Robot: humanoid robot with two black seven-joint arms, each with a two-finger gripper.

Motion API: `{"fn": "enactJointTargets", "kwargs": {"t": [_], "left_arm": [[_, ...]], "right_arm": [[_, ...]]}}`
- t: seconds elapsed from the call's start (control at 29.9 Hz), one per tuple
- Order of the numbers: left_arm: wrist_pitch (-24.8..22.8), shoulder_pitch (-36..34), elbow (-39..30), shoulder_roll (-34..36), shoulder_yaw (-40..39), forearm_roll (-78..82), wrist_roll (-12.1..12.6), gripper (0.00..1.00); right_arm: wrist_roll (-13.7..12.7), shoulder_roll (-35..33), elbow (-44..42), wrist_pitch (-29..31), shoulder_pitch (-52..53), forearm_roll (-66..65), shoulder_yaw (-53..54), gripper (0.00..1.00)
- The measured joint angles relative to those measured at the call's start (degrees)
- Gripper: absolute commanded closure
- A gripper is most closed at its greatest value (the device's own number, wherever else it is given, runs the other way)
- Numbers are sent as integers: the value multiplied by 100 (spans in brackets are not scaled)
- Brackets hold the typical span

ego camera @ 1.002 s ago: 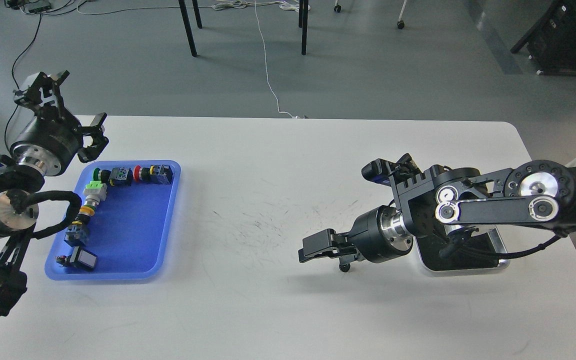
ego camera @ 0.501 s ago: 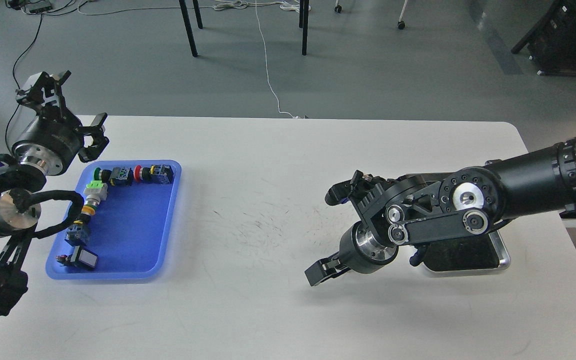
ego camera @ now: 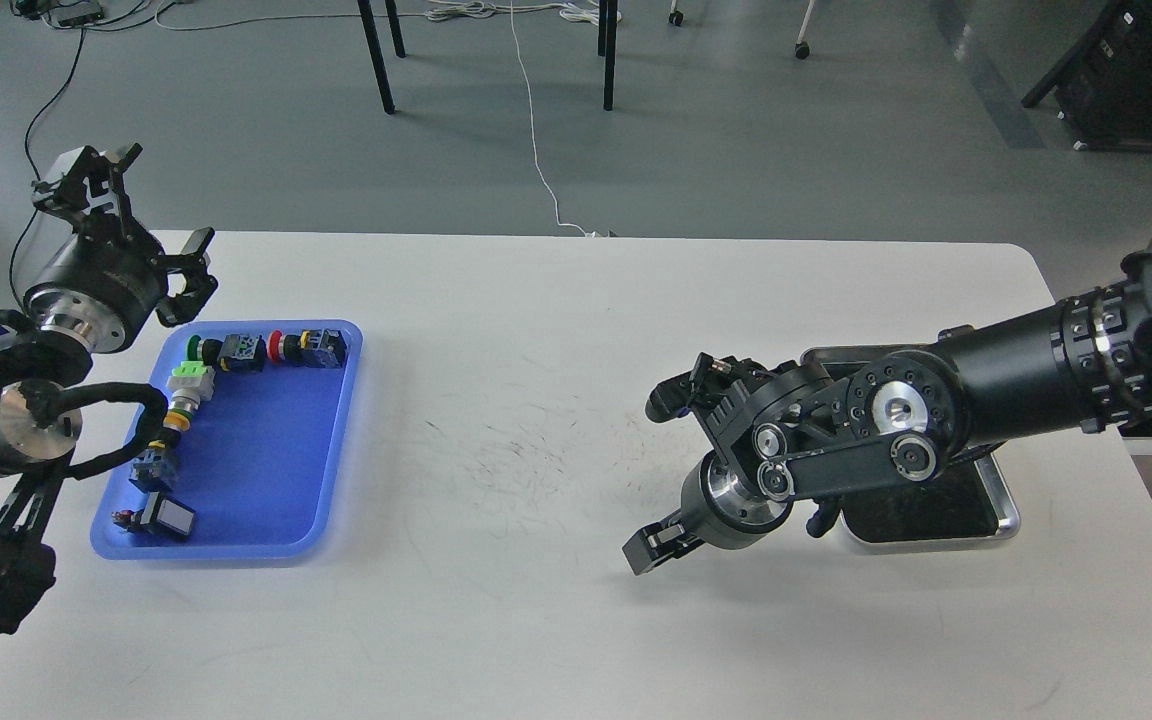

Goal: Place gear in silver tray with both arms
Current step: 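Reach the right gripper down to the gear on the table, then grasp the gear with the right gripper and lift it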

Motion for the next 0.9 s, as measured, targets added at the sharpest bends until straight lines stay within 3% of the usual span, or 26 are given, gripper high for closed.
{"fn": "enactJointTargets", "kwargs": {"t": [0.23,0.5,0.57,0.7,0.8,0.9], "left_arm": [[0,24,-5,7,0,0,-9,2],[0,27,-4,43,-8,0,-9,2],[0,27,-2,48,-8,0,-9,2],[0,27,2,53,-9,0,-9,2],[0,27,2,68,-9,0,-9,2],[0,27,2,82,-9,0,-11,2]], "right_arm": [[1,218,-273,-7,-127,-34,-87,26],[8,248,-407,-8,-171,-255,-191,60],[18,237,-407,-7,-168,-312,-191,64],[40,226,-401,-8,-147,-382,-195,87],[73,225,-400,-9,-132,-389,-198,97],[86,225,-400,-8,-118,-393,-201,98]]}}
